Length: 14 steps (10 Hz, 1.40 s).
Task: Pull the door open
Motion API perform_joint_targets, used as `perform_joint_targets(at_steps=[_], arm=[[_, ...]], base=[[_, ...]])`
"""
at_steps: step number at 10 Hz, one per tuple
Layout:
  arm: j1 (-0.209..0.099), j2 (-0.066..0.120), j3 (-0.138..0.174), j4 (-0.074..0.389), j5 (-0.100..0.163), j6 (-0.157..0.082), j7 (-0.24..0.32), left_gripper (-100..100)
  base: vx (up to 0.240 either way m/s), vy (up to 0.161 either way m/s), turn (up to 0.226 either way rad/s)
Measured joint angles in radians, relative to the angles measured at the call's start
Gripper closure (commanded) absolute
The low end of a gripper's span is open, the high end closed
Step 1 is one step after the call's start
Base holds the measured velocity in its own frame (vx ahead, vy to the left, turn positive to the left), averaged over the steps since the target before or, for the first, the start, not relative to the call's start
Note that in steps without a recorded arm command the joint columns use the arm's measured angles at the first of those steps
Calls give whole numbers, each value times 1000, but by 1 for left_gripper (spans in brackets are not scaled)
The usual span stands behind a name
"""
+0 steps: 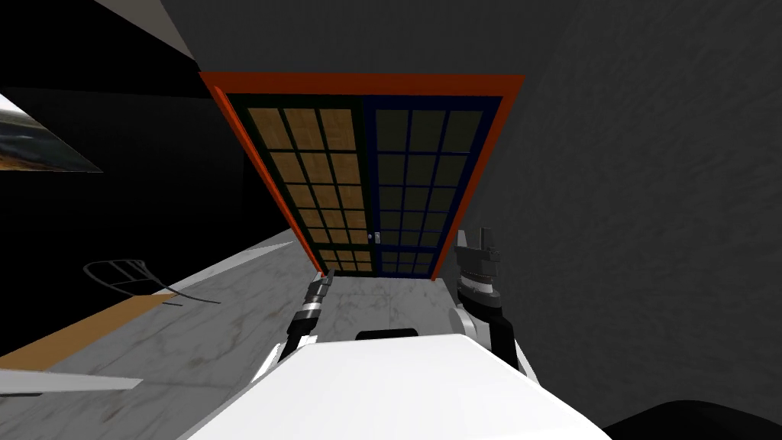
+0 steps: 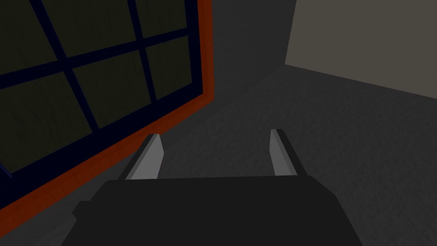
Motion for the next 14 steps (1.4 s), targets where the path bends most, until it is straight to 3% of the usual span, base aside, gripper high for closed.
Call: perform_joint_targets(at_steps=[7, 14], arm=[[-37, 5, 30, 154, -26, -41, -157, -100], [-66, -4, 54, 293, -51, -88, -301, -100]], base=[[112, -28, -80], [114, -14, -69]])
